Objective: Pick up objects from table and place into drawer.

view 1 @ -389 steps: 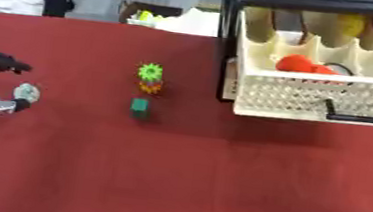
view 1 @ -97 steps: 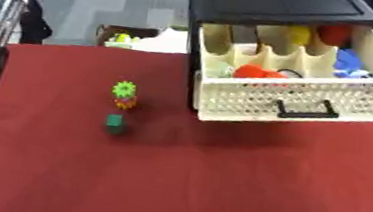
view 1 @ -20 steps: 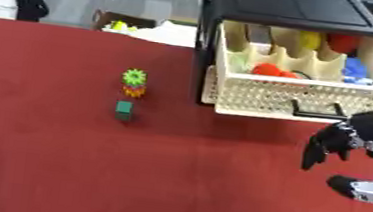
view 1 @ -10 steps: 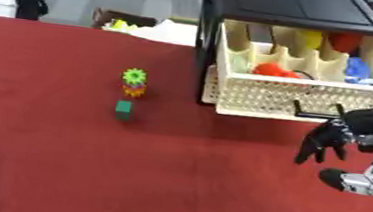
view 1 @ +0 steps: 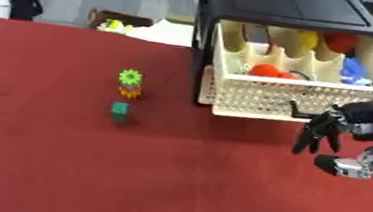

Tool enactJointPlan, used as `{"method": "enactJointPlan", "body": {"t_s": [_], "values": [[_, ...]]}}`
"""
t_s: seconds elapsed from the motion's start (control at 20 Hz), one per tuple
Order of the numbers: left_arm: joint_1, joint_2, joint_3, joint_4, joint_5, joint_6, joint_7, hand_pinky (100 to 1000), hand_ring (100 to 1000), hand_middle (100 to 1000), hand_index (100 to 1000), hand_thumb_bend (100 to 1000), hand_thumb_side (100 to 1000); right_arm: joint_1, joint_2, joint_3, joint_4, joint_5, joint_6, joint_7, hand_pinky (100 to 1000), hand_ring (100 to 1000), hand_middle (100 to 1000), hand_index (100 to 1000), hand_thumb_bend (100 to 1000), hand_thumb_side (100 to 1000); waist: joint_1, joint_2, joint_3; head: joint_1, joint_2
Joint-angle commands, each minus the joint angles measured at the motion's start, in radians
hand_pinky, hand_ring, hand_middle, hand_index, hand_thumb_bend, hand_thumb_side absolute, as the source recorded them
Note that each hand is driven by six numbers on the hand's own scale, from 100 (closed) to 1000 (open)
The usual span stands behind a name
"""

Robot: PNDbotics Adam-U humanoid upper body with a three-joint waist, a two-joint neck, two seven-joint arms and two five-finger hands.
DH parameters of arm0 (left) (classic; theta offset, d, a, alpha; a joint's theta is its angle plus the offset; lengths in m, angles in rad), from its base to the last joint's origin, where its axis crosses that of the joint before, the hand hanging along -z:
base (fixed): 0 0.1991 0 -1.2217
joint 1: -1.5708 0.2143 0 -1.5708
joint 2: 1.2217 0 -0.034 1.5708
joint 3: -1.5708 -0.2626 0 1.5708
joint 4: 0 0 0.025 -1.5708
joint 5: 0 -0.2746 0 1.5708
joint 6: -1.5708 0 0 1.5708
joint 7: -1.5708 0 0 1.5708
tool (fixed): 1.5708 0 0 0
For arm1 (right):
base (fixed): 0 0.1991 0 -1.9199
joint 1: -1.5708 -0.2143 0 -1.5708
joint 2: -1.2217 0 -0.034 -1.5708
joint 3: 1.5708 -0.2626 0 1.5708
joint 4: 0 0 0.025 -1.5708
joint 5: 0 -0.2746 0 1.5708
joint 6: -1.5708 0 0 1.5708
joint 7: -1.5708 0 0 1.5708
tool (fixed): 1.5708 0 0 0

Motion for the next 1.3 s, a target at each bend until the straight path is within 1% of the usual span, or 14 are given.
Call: {"method": "enactJointPlan", "body": {"t_s": [0.05, 0.55, 0.95, 1.15, 1.3], "values": [[-0.007, 0.005, 0.004, -0.018, -0.005, -0.003, -0.005, 601, 616, 606, 803, 100, 1000, -0.019, -0.016, -0.02, 0.03, -0.005, -0.009, -0.004, 550, 724, 775, 870, 100, 1000, 0.0, -0.01, 0.002, -0.003, -0.015], [-0.005, -0.001, 0.005, -0.018, -0.009, -0.002, -0.013, 605, 618, 608, 802, 100, 1000, -0.049, 0.007, -0.018, 0.103, -0.001, -0.029, 0.006, 549, 723, 776, 868, 100, 1000, -0.001, 0.004, 0.013, -0.008, -0.034], [-0.007, -0.007, 0.004, -0.018, -0.011, 0.003, -0.026, 608, 620, 609, 802, 100, 1000, -0.07, 0.011, -0.003, 0.076, -0.02, -0.033, 0.034, 528, 704, 767, 868, 100, 1000, -0.005, 0.01, 0.016, -0.01, -0.035], [-0.01, -0.008, 0.004, -0.018, -0.01, 0.005, -0.03, 610, 621, 610, 802, 100, 1000, -0.089, 0.014, 0.007, 0.059, -0.028, -0.023, 0.051, 522, 696, 767, 889, 100, 1000, -0.009, 0.011, 0.018, -0.012, -0.035], [-0.012, -0.009, 0.003, -0.018, -0.009, 0.006, -0.033, 610, 621, 610, 801, 100, 1000, -0.111, 0.02, 0.012, 0.064, -0.032, -0.015, 0.056, 517, 692, 764, 897, 100, 1000, -0.014, 0.012, 0.02, -0.012, -0.037]]}}
